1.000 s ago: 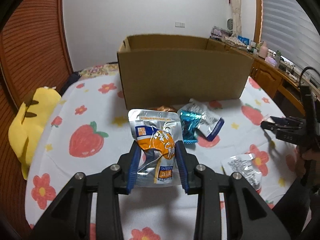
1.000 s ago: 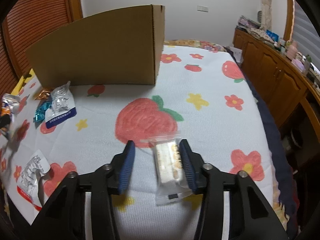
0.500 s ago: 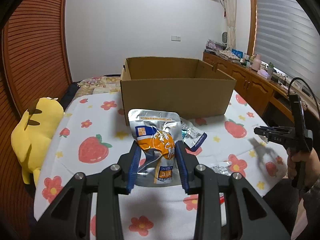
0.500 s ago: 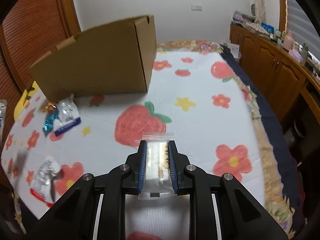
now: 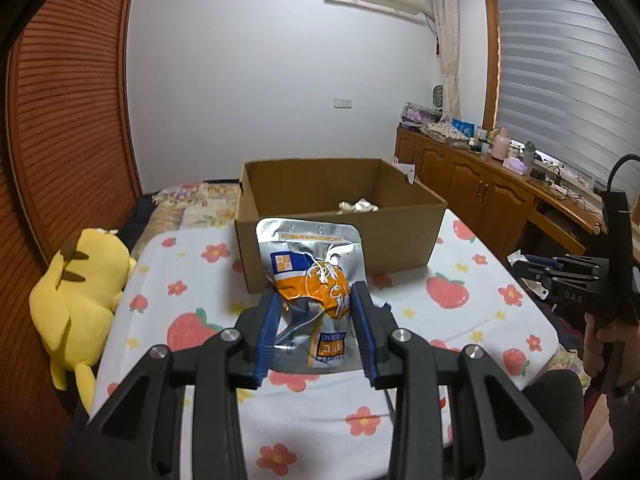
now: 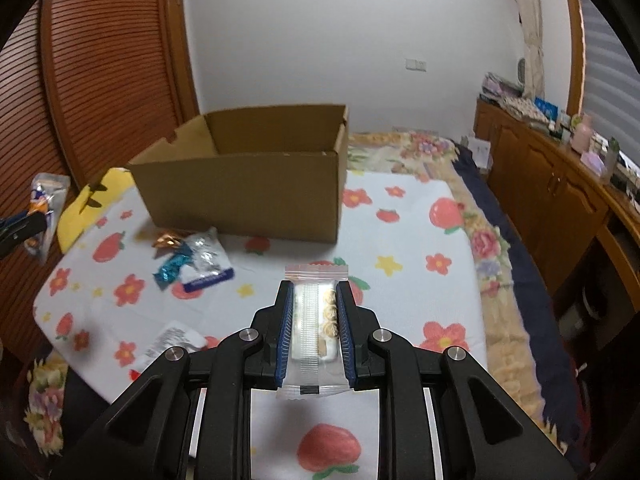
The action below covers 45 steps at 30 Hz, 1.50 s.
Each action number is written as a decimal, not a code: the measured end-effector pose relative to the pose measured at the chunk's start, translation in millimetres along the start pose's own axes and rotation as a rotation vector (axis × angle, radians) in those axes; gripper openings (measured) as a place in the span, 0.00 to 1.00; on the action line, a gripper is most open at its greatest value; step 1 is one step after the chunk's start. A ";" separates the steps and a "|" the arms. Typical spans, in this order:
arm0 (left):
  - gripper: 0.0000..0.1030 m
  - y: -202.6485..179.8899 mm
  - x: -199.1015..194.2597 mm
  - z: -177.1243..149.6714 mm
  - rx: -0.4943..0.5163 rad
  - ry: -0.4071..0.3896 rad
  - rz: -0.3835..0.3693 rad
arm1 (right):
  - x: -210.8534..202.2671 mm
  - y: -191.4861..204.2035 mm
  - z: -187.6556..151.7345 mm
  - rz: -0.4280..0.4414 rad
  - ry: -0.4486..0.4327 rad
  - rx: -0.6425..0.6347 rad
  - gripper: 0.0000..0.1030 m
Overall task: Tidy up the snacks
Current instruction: 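Lift the silver-orange pouch and clear-wrapped bar with both tools over the box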
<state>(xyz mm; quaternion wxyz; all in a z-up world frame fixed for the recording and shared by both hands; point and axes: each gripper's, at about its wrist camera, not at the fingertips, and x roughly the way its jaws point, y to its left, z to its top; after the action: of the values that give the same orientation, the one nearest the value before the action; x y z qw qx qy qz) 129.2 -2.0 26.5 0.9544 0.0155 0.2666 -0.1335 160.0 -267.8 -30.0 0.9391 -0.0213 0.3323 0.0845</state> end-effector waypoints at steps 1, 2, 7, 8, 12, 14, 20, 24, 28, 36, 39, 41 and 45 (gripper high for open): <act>0.32 -0.6 0.0 2.7 0.004 -0.004 0.001 | -4.7 2.9 3.4 0.007 -0.011 -0.005 0.18; 0.32 -1.3 0.2 6.0 0.007 -0.009 0.002 | -6.9 4.7 5.9 0.014 -0.017 -0.007 0.18; 0.32 -2.0 9.2 22.0 0.015 -0.031 -0.002 | -20.9 16.8 20.9 0.047 -0.058 -0.034 0.18; 0.32 -2.9 13.0 25.9 0.017 -0.034 -0.006 | -22.8 18.9 23.6 0.055 -0.064 -0.039 0.18; 0.32 -7.0 26.9 37.7 0.032 -0.047 -0.024 | -25.3 26.1 35.9 0.081 -0.085 -0.065 0.18; 0.32 -9.4 35.7 44.2 0.034 -0.051 -0.034 | -23.3 28.6 42.8 0.088 -0.093 -0.079 0.18; 0.32 -12.7 59.9 61.6 0.039 -0.055 -0.060 | -12.6 33.4 65.3 0.118 -0.105 -0.092 0.18; 0.32 -9.9 74.8 70.7 0.034 -0.054 -0.072 | -2.1 36.3 80.1 0.135 -0.112 -0.099 0.18; 0.33 -1.2 93.4 79.4 0.026 -0.047 -0.084 | 11.3 38.0 94.0 0.152 -0.112 -0.095 0.18; 0.33 15.8 131.9 95.1 0.020 -0.033 -0.097 | 41.1 45.1 122.5 0.177 -0.116 -0.109 0.18; 0.33 21.9 149.2 100.1 0.016 -0.023 -0.101 | 55.0 45.9 132.7 0.188 -0.113 -0.110 0.18; 0.33 26.6 161.6 102.3 0.010 -0.010 -0.108 | 65.8 46.3 138.9 0.194 -0.109 -0.111 0.18; 0.33 33.3 184.4 103.7 0.005 0.009 -0.112 | 87.5 45.4 148.5 0.205 -0.100 -0.108 0.18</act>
<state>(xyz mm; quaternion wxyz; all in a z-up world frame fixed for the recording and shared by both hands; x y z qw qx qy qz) 341.9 -25.9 19.4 0.9442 0.0035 0.2708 -0.1875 311.3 -196.2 31.3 0.9385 -0.0334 0.2803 0.1988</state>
